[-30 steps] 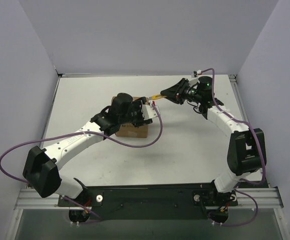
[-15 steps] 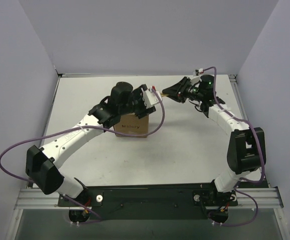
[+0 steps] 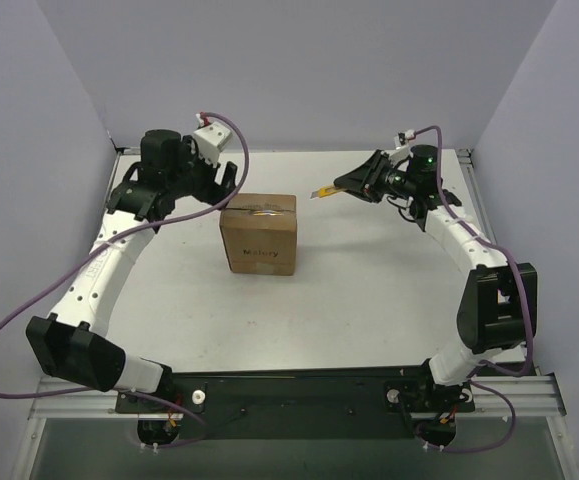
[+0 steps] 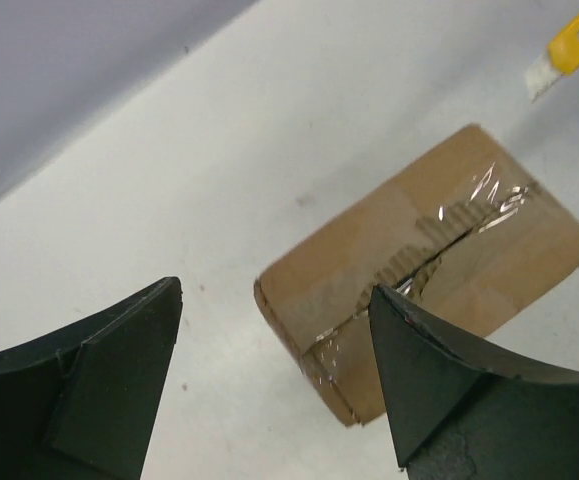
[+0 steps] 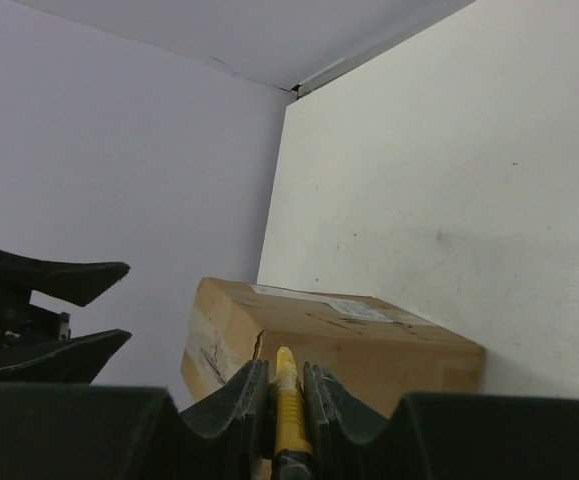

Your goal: Unpack the express box

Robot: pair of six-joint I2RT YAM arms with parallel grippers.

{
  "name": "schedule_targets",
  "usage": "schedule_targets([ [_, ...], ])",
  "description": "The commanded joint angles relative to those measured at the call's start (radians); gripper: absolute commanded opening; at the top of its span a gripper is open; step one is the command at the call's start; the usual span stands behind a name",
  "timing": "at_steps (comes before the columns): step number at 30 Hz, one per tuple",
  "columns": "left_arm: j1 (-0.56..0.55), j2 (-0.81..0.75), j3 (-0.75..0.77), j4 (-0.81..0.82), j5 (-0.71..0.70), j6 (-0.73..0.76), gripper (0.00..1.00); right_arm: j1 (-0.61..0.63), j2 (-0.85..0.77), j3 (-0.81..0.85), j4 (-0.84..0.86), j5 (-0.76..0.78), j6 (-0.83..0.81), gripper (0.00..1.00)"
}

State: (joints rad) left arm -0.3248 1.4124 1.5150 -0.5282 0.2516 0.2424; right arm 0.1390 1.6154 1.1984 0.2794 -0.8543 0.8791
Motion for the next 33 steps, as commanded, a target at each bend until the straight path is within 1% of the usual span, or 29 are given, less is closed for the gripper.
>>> schedule_targets([
  [1, 0.082, -0.006, -0.009, -0.134, 0.167, -0.107, 0.85, 0.022, -0.040, 0.012, 0.116, -0.012, -0.017, 0.00],
  [2, 0.085, -0.004, -0.015, -0.136, 0.226, -0.123, 0.86, 0.028, -0.035, 0.010, 0.125, -0.011, -0.011, 0.00],
  [4, 0.086, -0.004, -0.050, -0.133, 0.264, -0.141, 0.86, 0.036, -0.034, -0.008, 0.147, -0.009, 0.003, 0.00],
  [5, 0.087, -0.003, -0.064, -0.118, 0.302, -0.173, 0.86, 0.040, -0.031, -0.019, 0.159, -0.012, 0.014, 0.00],
  [7, 0.090, 0.002, -0.113, -0.102, 0.321, -0.198, 0.86, 0.040, -0.028, -0.043, 0.216, -0.026, 0.043, 0.00],
  [8, 0.093, 0.003, -0.130, -0.072, 0.321, -0.233, 0.86, 0.040, -0.028, -0.049, 0.228, -0.038, 0.044, 0.00],
  [13, 0.098, 0.013, -0.225, 0.006, 0.319, -0.281, 0.85, 0.040, -0.038, -0.088, 0.273, -0.060, 0.079, 0.00],
  [14, 0.098, 0.014, -0.249, 0.014, 0.321, -0.284, 0.85, 0.040, -0.040, -0.106, 0.290, -0.061, 0.087, 0.00],
  [20, 0.098, 0.000, -0.286, 0.017, 0.314, -0.281, 0.84, 0.036, -0.051, -0.149, 0.368, -0.061, 0.165, 0.00],
  [24, 0.098, -0.023, -0.315, 0.020, 0.307, -0.279, 0.83, 0.031, -0.058, -0.151, 0.369, -0.051, 0.179, 0.00],
  [33, 0.098, -0.029, -0.315, 0.013, 0.305, -0.273, 0.83, 0.025, -0.086, -0.157, 0.330, -0.048, 0.173, 0.00],
])
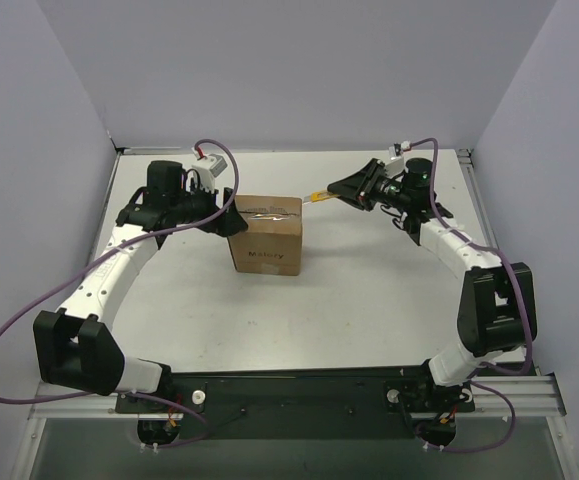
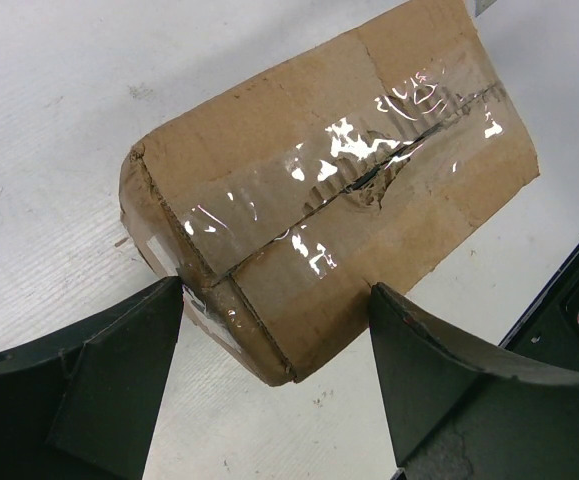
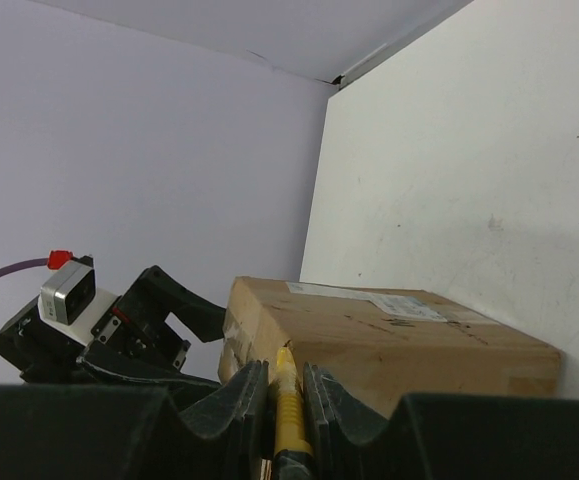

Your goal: Unpack the express box

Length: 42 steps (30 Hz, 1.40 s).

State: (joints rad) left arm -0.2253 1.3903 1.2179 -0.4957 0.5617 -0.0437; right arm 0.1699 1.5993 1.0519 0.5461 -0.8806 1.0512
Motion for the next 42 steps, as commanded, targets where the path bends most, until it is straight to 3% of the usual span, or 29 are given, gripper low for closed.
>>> schedule_targets([
  [1, -0.002, -0.002, -0.017, -0.017, -0.006, 0.013, 0.83, -0.007, -0.073, -0.013, 0.061, -0.017, 0.001, 0.00],
  [11, -0.003, 0.026, 0.005, -0.001, 0.003, 0.011, 0.83, -0.004, -0.059, 0.011, -0.017, -0.014, -0.057, 0.00],
  [42, -0.016, 0.098, 0.058, 0.005, 0.012, 0.021, 0.82, -0.032, -0.025, 0.062, -0.044, -0.020, -0.062, 0.00],
])
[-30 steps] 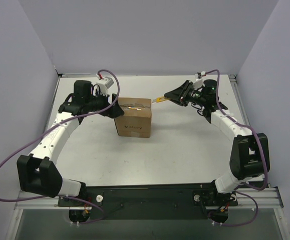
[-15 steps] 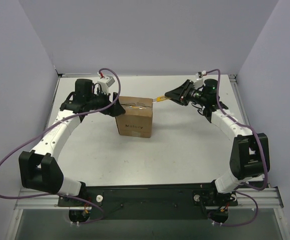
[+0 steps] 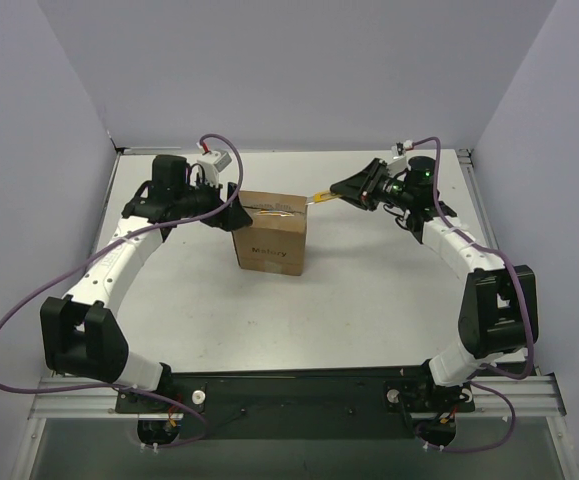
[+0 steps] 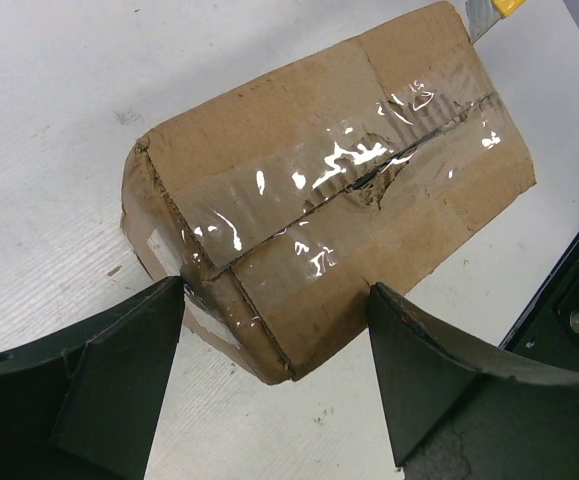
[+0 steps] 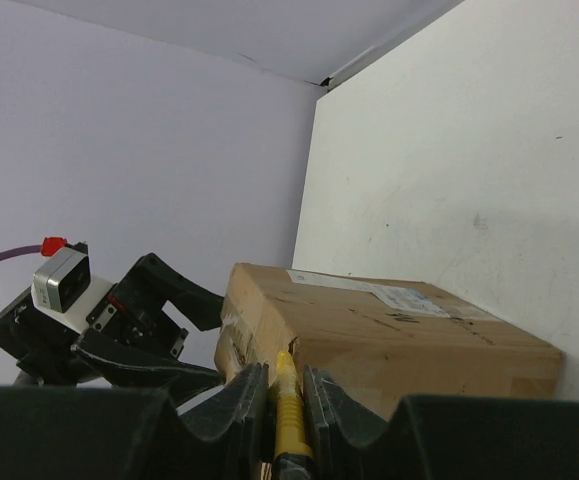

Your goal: Unpack the express box

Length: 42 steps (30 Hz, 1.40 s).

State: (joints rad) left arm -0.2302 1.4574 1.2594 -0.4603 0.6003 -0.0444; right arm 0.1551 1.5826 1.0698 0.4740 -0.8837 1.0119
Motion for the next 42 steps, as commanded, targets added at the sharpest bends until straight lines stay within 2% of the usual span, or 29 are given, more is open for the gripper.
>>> schedule_targets([
  [1, -0.011, 0.031, 0.017, -0.031, -0.027, 0.023, 0.82, -0.022, -0.012, 0.044, 0.028, -0.017, -0.021, 0.00],
  [28, -0.020, 0.038, 0.018, -0.020, -0.027, 0.026, 0.82, -0.009, 0.005, 0.059, 0.021, -0.024, -0.029, 0.00],
  [42, -0.021, 0.047, 0.011, -0.008, -0.022, 0.020, 0.82, -0.002, 0.002, 0.065, -0.043, -0.020, -0.079, 0.00],
])
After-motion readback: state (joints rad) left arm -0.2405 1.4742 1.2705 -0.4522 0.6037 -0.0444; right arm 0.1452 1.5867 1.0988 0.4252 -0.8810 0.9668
